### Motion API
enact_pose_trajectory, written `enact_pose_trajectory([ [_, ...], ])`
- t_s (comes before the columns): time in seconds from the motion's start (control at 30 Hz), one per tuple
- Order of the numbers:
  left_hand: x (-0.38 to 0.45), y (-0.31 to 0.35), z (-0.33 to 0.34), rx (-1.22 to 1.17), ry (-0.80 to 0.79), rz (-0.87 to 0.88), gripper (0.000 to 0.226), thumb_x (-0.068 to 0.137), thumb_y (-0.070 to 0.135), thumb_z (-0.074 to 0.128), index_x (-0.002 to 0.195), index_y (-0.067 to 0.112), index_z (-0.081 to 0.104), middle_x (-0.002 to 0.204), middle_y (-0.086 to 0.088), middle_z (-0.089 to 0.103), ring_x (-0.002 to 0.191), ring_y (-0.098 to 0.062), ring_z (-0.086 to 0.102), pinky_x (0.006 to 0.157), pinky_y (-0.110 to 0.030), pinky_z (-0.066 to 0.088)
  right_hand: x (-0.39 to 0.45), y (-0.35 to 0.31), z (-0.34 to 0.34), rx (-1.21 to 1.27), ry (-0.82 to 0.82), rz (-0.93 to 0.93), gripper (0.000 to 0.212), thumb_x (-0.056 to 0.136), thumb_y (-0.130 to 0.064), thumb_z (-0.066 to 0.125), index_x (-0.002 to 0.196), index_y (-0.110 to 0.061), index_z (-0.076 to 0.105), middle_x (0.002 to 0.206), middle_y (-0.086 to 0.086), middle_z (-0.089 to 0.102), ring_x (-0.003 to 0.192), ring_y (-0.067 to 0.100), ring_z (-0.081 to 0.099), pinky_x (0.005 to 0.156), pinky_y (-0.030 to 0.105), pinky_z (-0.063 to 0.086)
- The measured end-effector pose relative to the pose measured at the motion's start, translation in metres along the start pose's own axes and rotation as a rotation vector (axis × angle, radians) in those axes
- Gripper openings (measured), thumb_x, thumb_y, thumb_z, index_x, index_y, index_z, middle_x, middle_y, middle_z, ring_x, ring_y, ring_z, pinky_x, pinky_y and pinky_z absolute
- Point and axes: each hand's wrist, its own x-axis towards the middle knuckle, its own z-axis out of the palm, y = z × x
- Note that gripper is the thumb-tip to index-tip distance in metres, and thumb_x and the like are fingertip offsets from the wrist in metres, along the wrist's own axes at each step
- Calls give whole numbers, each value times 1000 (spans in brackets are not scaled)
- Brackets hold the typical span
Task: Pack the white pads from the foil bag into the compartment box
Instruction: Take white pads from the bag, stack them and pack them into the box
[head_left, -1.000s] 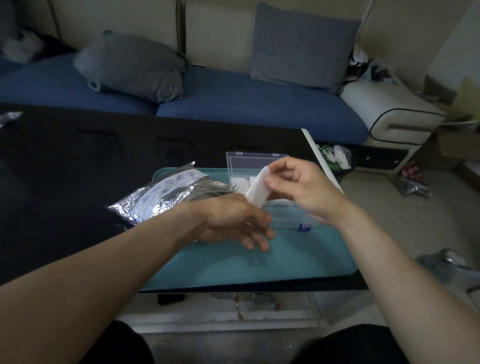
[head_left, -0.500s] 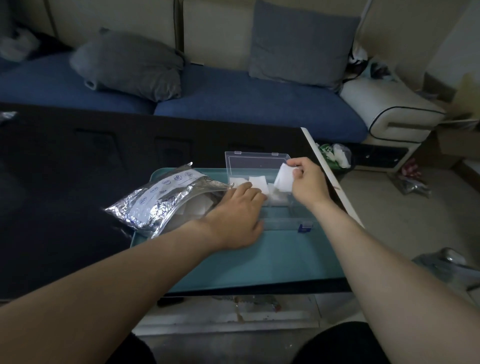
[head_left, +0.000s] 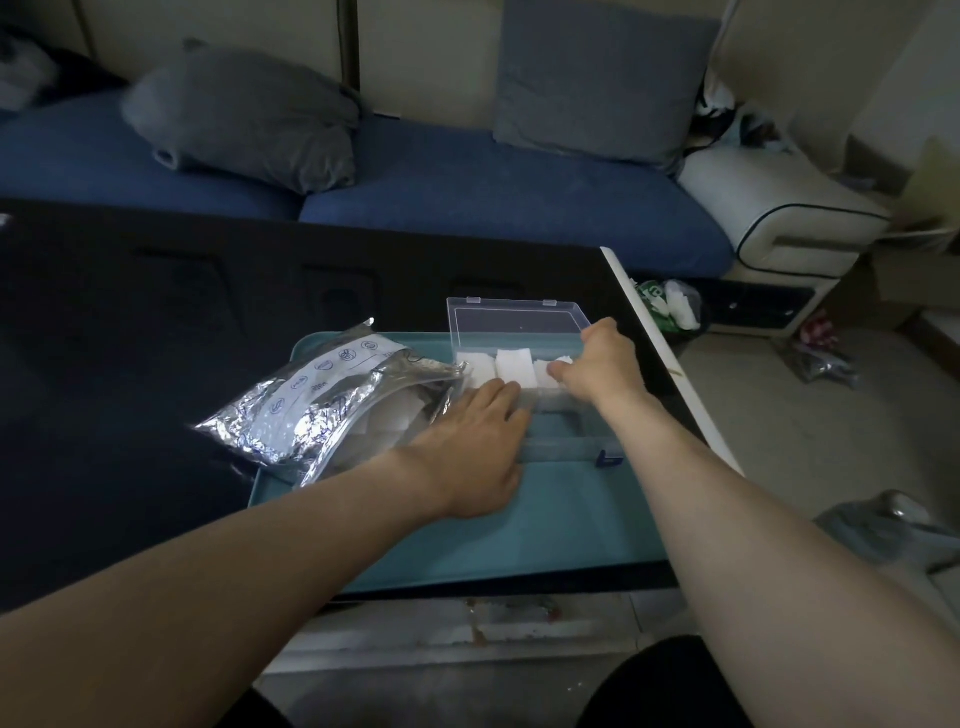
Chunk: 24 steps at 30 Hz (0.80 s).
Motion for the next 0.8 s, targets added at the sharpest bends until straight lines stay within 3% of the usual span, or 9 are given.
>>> enact_pose_trajectory([
  [0.17,-3,0,-7,-16,3,3,49,92,30,47,134,5,47,144,-17,39,138,-32,28,116,-42,24,-5,7,2,1,76,-75,11,92,-18,72,95,-10,64,93,3,63,91,19,62,74,23,39],
  [0.23,-4,-1,-16,-83,91,41,47,87,29,45,125,4,56,129,-17,53,126,-33,42,108,-47,36,-5,9,-1,-27,32,-112,12,95,-15,67,84,-10,65,85,1,64,87,19,62,73,23,39],
  [0.33,-6,-6,-36,-214,297,54,32,83,21,49,105,6,68,102,-13,64,100,-32,56,89,-45,49,0,11,-12,-117,-55,-144,18,94,-6,57,87,-3,73,93,10,73,82,22,64,74,28,49],
  [0.47,-12,-20,-63,-270,493,-64,22,85,16,53,97,8,71,94,-7,66,93,-26,57,81,-38,49,-1,11,-20,-95,-38,-230,23,92,-5,60,84,-21,74,87,-6,66,84,9,59,80,19,43],
  [0.57,-20,-37,-70,-246,497,-169,21,88,16,55,101,11,71,99,-5,65,95,-24,55,84,-39,48,-5,7,-18,-85,-148,-213,30,98,-4,51,102,-17,78,105,-6,70,97,11,63,88,22,46],
  [0.67,-27,-47,-74,-187,401,-272,28,89,21,56,112,14,68,109,-7,61,105,-26,52,91,-41,46,-6,7,-11,-172,-261,-225,31,96,-6,52,101,-16,81,113,-3,75,114,15,63,104,27,44],
  [0.73,-32,-51,-74,-139,272,-358,36,90,30,57,123,16,63,119,-9,56,114,-28,48,97,-42,43,-6,7,-11,-185,-300,-226,26,93,-5,52,93,-5,78,97,0,73,104,18,62,95,26,46],
  [0.77,-35,-53,-75,-110,219,-391,41,90,35,58,127,16,59,122,-9,53,117,-29,47,99,-42,42,-8,6,-12,-208,-319,-237,32,91,-4,51,78,-15,78,88,5,68,96,24,60,84,27,46],
  [0.8,-37,-55,-74,-85,168,-418,47,90,41,58,129,16,56,124,-10,51,118,-30,46,100,-42,42,-9,4,-15,-243,-341,-245,28,90,-3,50,69,-12,67,84,8,64,90,27,56,76,26,45],
])
